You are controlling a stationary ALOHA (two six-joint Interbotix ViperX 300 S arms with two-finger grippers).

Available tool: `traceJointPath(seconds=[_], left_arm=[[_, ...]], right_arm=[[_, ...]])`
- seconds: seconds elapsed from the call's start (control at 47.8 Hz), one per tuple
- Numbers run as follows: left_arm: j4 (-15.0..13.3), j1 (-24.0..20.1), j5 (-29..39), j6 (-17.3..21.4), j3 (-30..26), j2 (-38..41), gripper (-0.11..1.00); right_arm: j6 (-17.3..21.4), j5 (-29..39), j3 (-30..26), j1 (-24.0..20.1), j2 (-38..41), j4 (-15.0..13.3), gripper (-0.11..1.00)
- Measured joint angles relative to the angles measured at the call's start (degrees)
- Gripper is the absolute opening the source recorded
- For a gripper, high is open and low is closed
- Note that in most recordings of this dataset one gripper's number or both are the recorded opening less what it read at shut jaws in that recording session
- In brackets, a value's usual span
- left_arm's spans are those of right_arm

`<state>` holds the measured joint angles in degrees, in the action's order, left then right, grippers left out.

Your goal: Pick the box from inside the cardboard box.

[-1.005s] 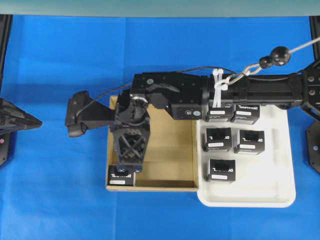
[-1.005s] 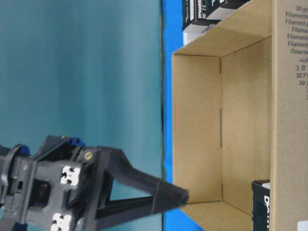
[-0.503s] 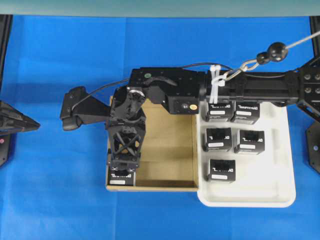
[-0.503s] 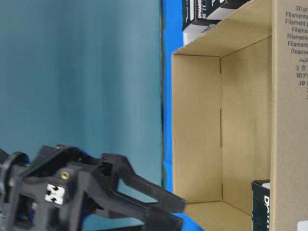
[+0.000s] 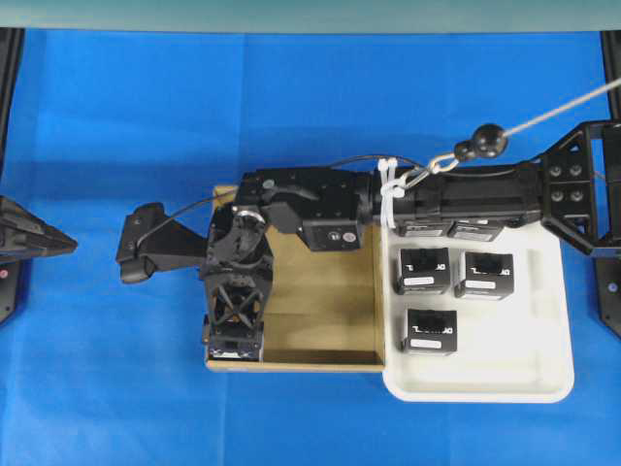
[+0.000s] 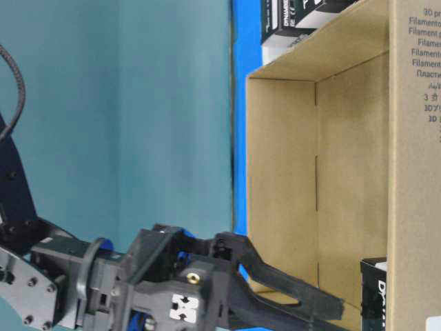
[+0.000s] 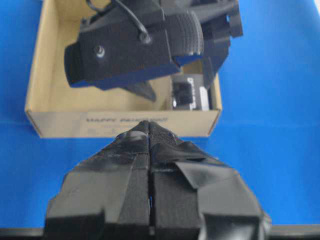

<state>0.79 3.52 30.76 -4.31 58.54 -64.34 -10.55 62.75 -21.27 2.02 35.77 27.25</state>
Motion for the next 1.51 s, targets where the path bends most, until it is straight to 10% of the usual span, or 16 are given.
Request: traceJointPath(seconds=[1.508], left_arm=[[0.00,0.00,-0.62,-0.18,-0.26,-0.44,-0.07]], right_arm=[[-0.35,-2.72,3.87,6.86,0.18,-3.08,1.00]])
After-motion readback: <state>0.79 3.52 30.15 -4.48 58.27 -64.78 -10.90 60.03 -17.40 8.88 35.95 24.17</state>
